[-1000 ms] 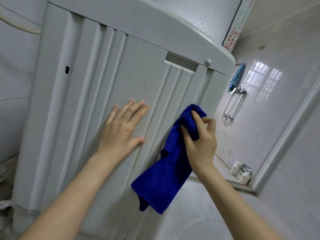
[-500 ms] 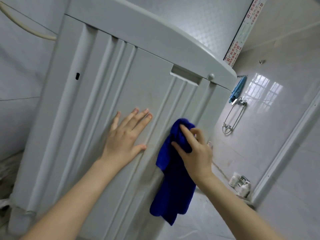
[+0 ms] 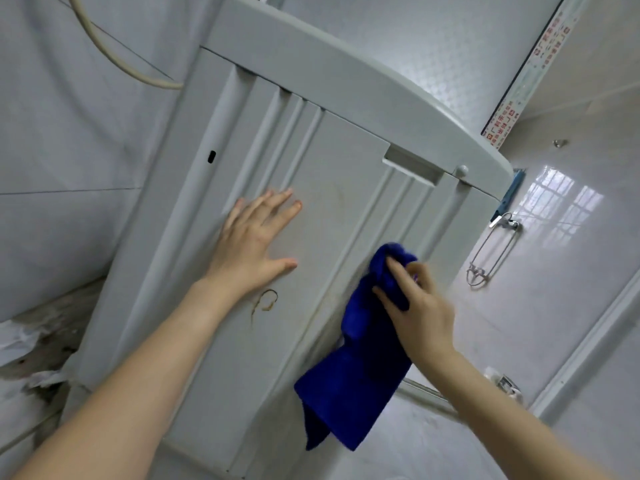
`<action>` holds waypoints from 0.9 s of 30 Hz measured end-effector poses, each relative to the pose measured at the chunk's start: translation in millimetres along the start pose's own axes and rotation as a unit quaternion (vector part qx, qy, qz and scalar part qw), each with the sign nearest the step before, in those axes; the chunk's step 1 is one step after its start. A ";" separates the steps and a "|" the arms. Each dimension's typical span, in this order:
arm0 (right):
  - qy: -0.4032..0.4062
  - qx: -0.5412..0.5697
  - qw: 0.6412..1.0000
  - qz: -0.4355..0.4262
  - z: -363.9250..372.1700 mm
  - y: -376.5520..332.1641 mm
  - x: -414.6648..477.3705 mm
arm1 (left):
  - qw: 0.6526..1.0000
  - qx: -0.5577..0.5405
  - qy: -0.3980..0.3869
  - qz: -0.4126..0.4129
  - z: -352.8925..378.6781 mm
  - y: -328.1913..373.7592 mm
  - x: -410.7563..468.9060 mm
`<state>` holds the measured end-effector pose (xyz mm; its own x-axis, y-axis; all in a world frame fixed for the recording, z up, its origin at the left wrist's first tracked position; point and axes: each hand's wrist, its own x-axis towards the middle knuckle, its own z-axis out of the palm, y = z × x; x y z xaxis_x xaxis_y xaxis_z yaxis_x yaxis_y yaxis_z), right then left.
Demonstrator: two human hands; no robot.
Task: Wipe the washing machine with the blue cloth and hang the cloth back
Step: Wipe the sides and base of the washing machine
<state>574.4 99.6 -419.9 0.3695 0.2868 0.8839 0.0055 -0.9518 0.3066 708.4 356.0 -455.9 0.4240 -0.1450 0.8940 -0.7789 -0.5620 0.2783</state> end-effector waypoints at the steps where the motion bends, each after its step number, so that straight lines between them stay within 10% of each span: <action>1: -0.033 -0.013 0.997 -0.066 3.4 -4.5 -25.7 | 1.000 0.001 -0.008 0.002 -0.5 -1.5 -1.3; 4: -0.098 -0.029 0.987 -0.128 2.9 -4.4 -40.9 | 1.000 -0.010 -0.017 0.003 -5.8 -4.9 -1.0; 14: 0.069 0.068 0.979 0.182 -6.3 -0.1 54.6 | 1.000 -0.031 -0.004 0.001 -1.9 -8.3 -2.2; 27: -0.146 0.095 0.970 0.168 2.8 -47.2 -19.5 | 0.999 -0.034 -0.017 -0.007 -4.0 -5.4 -1.7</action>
<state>569.5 138.6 -452.7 0.6267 -0.0597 0.7770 0.0001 -0.9971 -0.0767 710.0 362.6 -457.6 0.4494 -0.1661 0.8778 -0.8018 -0.5083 0.3143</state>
